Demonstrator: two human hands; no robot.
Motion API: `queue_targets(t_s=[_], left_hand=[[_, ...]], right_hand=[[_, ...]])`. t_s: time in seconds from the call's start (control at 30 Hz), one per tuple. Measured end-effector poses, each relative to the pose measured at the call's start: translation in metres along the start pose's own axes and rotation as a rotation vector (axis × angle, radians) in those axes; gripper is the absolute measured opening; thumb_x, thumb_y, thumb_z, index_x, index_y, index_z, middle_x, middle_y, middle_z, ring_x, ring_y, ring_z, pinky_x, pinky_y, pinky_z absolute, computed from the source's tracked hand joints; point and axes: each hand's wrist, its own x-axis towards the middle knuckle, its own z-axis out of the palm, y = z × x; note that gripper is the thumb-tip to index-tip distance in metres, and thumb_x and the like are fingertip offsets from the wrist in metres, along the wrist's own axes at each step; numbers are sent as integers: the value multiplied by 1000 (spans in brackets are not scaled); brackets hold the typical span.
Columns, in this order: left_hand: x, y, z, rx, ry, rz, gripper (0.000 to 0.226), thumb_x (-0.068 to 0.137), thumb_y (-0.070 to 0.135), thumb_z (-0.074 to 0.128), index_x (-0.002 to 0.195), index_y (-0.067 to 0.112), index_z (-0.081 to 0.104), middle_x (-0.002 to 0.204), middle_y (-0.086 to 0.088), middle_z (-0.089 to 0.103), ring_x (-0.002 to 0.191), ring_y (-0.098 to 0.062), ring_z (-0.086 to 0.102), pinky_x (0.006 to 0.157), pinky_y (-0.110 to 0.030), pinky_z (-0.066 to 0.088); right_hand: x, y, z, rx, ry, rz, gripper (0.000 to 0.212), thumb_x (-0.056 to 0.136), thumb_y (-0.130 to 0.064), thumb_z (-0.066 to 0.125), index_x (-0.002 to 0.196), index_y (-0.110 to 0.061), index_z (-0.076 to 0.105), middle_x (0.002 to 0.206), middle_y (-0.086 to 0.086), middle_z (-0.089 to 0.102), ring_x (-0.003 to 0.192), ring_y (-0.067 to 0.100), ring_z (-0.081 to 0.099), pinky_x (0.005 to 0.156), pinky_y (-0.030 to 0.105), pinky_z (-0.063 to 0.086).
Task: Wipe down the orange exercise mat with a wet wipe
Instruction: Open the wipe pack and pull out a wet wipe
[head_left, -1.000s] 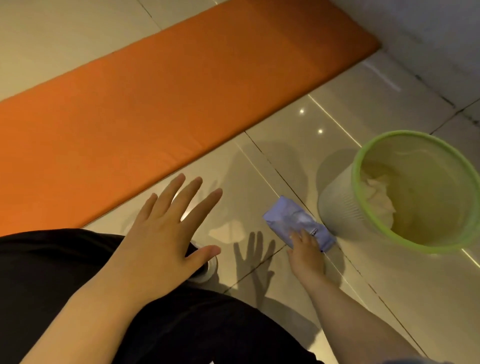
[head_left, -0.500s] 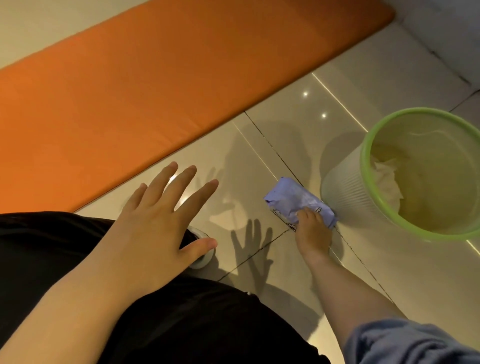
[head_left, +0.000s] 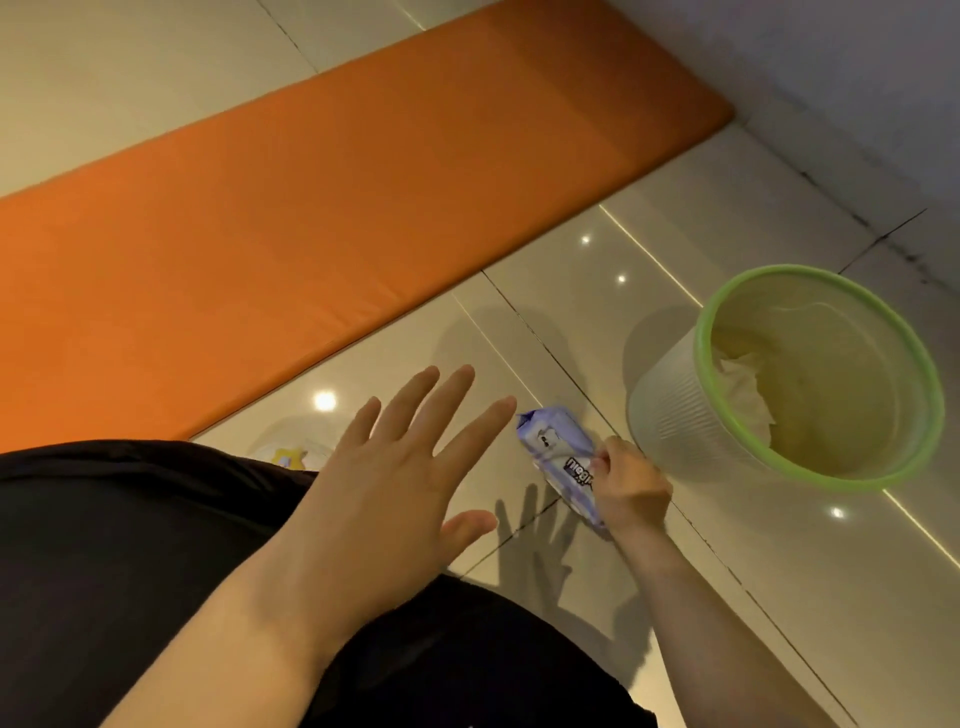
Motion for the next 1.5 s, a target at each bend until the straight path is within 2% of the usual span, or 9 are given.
queue_targets(t_s=[0.2,0.3,0.47,0.6,0.7,0.83,1.03,1.27,1.5], left_hand=[[4,-1,-21,-50,-127,-28,80,99,59,36,147,46,-25,160,6,-30,150,-19,-18,124,-43,4],[7,-3,-29,-69,-66,-39,79,100,53,41,150,46,-20,163,5,-21,152,-20,-11,123,-46,8],[0,5,-52,-157,532,40,70,74,25,83,132,34,45,136,-6,58,128,-30,53,92,-60,50],[-44,4,-83,-122,853,-5,67,70,28,84,128,27,50,142,-12,54,133,-32,44,100,-62,44],[-84,-17,-98,34,1001,-49,63,77,35,71,134,27,45,151,-9,43,139,-32,34,106,-63,33],[-133,-48,-95,20,1032,-105,42,101,47,43,140,32,43,154,-5,34,147,-28,26,114,-54,30],[-150,-77,-51,-245,903,-208,59,92,53,51,148,40,36,157,7,33,149,-19,23,105,-45,37],[-120,-102,-41,-241,993,-306,49,98,55,44,143,34,44,152,1,40,146,-24,31,106,-37,34],[-100,-120,-51,-129,1014,-405,47,98,55,42,129,21,52,135,-8,48,129,-29,42,87,-38,50]], right_hand=[[-10,-43,-53,131,-53,-190,16,90,-7,61,76,-14,62,67,-4,59,57,18,53,48,27,32],[-1,-84,-108,244,26,-367,18,90,-12,57,75,-21,63,65,-9,62,58,10,57,50,25,38],[-1,-147,-205,373,172,-528,16,90,-13,66,80,-26,67,82,-14,68,75,9,63,64,38,53],[-15,-196,-261,504,299,-790,9,85,-27,60,84,-25,68,92,-26,65,89,-7,61,75,7,45],[-22,-234,-276,647,245,-939,10,85,-23,63,82,-16,70,95,-20,67,92,-3,65,80,10,47],[-26,-286,-273,752,-14,-1085,12,82,-13,70,80,-25,68,89,-13,70,84,8,68,71,22,50],[-2,-341,-245,478,-467,-1080,8,87,-31,66,82,-27,70,82,-14,69,80,7,66,67,26,49],[16,-345,-219,385,254,-1213,31,94,-37,54,98,-12,70,102,2,71,94,20,64,78,38,51],[7,-295,-166,264,96,-1240,70,87,-59,56,147,-30,35,152,-4,37,140,24,37,106,58,37]])
